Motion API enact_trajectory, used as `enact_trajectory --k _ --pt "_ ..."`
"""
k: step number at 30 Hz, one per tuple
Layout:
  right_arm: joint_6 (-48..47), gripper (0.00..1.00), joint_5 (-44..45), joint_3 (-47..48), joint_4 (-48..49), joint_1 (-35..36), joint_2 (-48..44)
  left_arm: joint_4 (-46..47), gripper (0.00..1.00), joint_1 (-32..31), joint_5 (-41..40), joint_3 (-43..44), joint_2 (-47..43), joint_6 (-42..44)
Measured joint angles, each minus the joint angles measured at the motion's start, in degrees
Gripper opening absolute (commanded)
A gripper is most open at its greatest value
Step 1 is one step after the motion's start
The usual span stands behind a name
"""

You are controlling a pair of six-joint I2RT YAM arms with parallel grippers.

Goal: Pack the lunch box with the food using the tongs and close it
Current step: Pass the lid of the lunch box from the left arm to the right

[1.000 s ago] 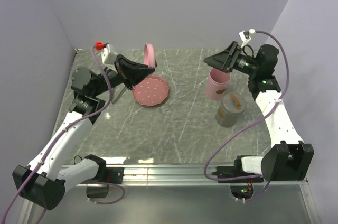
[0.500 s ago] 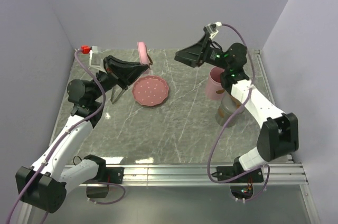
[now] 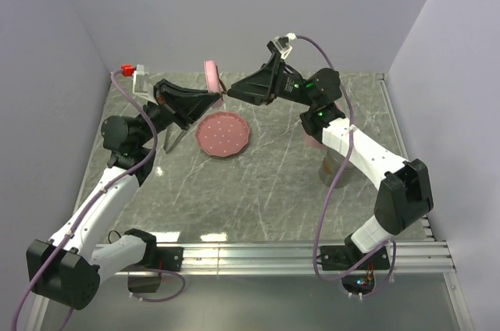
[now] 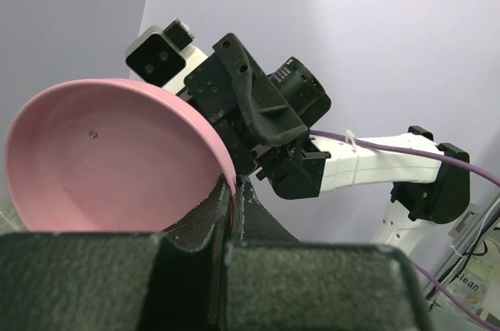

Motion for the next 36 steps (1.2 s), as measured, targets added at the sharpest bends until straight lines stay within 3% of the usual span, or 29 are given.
enact_trajectory --k 15,27,30,36 --pt "-5.7 0.62 1.7 1.4 -7.6 1.2 0.7 0.5 0.0 0.1 0.1 0.0 0.3 -0.9" --pt "-5.2 0.55 2.1 2.8 -6.4 2.1 2.3 0.6 0.0 -0.4 0.2 0.0 0.4 -0.9" --pt "-5.4 0.51 2.3 3.2 -6.5 2.3 2.7 0.7 0.0 -0.4 0.1 0.0 0.5 -0.9" --pt "-5.9 0.28 2.6 3.4 -6.8 2.3 2.7 1.3 0.0 -0.5 0.0 0.0 1.0 -0.9"
